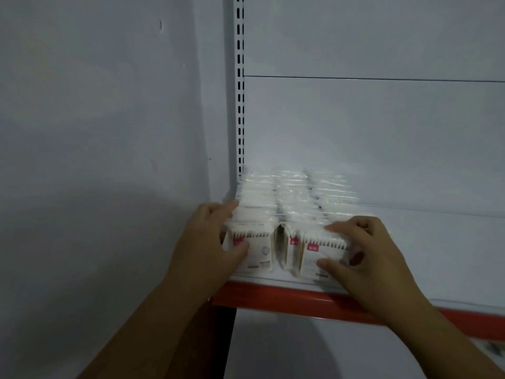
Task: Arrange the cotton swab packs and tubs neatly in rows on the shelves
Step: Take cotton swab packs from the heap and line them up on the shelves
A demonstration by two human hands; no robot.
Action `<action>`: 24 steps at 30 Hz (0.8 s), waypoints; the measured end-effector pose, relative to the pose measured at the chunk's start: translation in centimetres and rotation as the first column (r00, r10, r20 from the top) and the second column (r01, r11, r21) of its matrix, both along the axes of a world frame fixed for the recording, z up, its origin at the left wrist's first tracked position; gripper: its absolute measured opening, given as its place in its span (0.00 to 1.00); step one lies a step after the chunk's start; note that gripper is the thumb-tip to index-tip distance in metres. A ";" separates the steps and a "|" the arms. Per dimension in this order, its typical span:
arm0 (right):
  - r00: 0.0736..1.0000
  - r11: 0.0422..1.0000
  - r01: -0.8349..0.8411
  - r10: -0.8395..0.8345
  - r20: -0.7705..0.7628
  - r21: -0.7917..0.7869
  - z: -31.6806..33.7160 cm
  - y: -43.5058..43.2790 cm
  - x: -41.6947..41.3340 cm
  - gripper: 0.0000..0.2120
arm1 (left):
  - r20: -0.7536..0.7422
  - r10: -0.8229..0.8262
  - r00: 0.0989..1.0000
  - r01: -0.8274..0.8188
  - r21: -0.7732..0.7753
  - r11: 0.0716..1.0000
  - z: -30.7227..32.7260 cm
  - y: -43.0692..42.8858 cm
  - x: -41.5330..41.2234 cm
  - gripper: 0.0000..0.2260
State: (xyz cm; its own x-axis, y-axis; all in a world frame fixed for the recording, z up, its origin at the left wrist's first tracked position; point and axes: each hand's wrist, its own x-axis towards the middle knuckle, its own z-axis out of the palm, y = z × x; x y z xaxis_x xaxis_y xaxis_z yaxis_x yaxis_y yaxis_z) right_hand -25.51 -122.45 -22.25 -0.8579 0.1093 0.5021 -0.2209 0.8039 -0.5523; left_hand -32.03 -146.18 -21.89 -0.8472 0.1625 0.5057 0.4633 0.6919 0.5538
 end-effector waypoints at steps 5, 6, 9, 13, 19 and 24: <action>0.997 0.974 -0.037 0.051 0.058 -0.225 1.7 0.5 1.4 0.22 | -0.254 -0.209 0.944 0.188 -0.103 0.977 2.3 2.3 0.2 0.19; 0.997 0.955 -0.044 0.060 0.046 -0.292 2.5 1.2 2.0 0.21 | -0.236 -0.251 0.939 0.228 -0.121 0.966 2.7 2.9 0.1 0.18; 0.994 0.905 0.007 -0.052 -0.095 -0.425 4.5 4.8 3.4 0.19 | -0.209 -0.352 0.912 0.316 -0.187 0.930 3.0 4.7 0.0 0.19; 0.999 0.921 0.044 -0.047 0.002 -0.388 3.0 7.7 2.6 0.18 | -0.162 -0.459 0.873 0.302 -0.560 0.772 2.8 7.6 -0.1 0.29; 0.994 0.969 -0.069 0.088 0.071 -0.235 -1.4 7.6 0.0 0.21 | -0.034 -0.350 0.936 0.198 -0.771 0.606 1.8 7.7 -1.9 0.32; 0.992 0.996 -0.084 0.087 0.088 -0.039 -2.6 6.4 -1.0 0.25 | -0.092 -0.409 0.908 0.200 -0.762 0.616 1.3 7.4 -2.5 0.36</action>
State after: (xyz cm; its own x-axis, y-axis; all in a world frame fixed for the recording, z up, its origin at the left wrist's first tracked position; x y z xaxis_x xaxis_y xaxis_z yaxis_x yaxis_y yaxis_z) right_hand -26.55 -116.03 -24.81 -0.9061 0.0502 0.4200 -0.2362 0.7638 -0.6007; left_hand -34.54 -138.78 -20.62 -0.5504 0.7869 0.2789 0.7630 0.6097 -0.2146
